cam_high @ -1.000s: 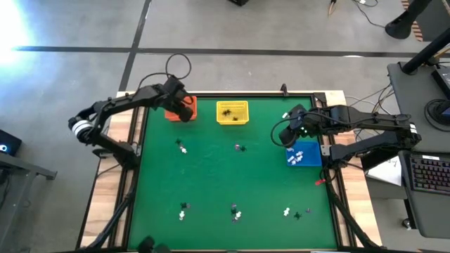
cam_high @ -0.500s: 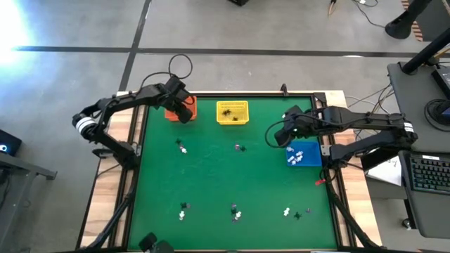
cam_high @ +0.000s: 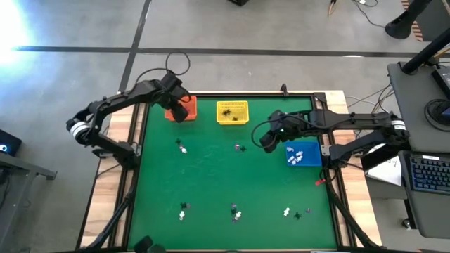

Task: Sort Halloween decoration
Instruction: Put the violet hat toy into the orange basket

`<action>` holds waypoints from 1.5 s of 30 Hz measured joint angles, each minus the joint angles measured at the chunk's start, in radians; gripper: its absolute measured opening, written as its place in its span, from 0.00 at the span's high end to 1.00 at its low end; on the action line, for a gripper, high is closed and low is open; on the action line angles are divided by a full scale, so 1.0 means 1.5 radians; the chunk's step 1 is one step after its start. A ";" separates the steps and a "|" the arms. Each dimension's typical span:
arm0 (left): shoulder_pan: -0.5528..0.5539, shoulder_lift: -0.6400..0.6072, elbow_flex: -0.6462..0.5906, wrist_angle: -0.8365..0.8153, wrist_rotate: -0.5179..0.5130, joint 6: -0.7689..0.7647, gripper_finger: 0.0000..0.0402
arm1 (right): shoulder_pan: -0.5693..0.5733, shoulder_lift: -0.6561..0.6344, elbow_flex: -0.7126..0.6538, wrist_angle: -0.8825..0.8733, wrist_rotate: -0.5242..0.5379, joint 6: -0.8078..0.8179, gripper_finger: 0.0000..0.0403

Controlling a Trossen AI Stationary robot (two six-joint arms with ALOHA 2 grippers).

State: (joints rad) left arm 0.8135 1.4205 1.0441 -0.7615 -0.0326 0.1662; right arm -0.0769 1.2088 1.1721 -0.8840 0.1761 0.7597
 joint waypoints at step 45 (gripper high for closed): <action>-0.006 -0.250 -0.050 -0.238 0.239 0.028 0.71 | -0.015 0.294 0.197 0.061 0.003 -0.067 0.54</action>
State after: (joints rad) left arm 0.8052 1.0462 0.9691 -1.1185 0.3256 0.2076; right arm -0.0999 1.6497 1.4673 -0.7927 0.1802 0.6594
